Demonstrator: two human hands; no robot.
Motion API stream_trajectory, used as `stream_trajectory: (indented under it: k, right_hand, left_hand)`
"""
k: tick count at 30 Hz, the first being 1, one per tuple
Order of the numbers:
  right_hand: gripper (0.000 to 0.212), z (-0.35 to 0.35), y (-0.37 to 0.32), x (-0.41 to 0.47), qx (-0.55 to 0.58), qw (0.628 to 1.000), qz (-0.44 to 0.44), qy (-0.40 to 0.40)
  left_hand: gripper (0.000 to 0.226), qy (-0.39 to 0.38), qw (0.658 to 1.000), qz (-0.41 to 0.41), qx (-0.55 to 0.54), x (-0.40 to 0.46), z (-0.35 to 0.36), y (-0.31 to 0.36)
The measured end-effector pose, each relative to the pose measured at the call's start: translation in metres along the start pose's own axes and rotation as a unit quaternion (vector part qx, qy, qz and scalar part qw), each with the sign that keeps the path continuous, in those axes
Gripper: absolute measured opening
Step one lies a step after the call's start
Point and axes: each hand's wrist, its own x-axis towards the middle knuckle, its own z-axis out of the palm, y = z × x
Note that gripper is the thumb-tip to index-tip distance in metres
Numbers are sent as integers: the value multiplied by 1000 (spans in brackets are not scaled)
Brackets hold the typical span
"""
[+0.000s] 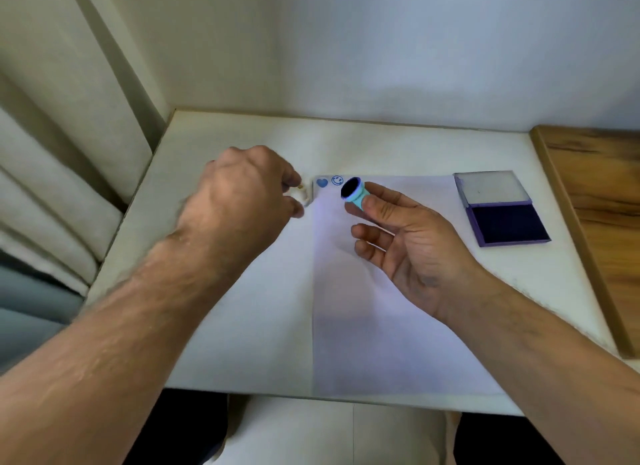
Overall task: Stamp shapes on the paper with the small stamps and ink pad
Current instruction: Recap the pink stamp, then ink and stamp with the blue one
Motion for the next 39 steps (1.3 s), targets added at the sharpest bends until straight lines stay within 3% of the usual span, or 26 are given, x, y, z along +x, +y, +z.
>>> stream_trajectory:
  k: [4,6,8,10,12,17,22,27,31,33,35,37,39]
  right_hand:
    - [13,-21,-18,3,-31,990,-78,109]
    - [14,-44,-33,6,-149,956,-161,195]
    - [19,-72,-47,5,-360,860,-236,274]
    - [23,-97,-61,-1,-524,754,-252,307]
    - [27,-115,-70,-3,-588,716,-223,304]
    - [29,-131,-71,-4,-617,704,-186,298]
    - [30,-128,-80,0,-619,722,-105,291]
    - [23,-128,-77,-1,-625,716,-112,291]
    - [22,-126,-86,6,-625,733,-2,268]
    - [9,-130,-80,4,-668,686,-88,276]
    - [18,-134,-71,-2,-684,653,-166,280]
    - [15,-132,-73,-3,-686,650,-178,275]
    - [14,-126,-85,4,-712,653,-88,243]
  left_hand:
    - [42,-35,998,46,-8,-2,15,39]
    - [43,-48,996,75,1,-7,27,58]
    - [42,-65,993,98,22,-12,39,71]
    - [41,-88,989,110,31,-19,50,83]
    - [42,-108,987,121,20,-20,61,89]
    - [44,-136,984,111,27,-17,72,95]
    - [47,-137,984,104,36,-10,75,95]
    - [50,-141,984,99,55,-10,77,94]
    - [48,-147,984,85,47,-10,76,92]
    - [47,-144,985,82,50,-11,75,90]
    - [47,-143,985,81,57,-12,75,88]
    - [48,-144,985,77,61,-13,73,86]
    - [49,-142,985,73,66,-12,70,84]
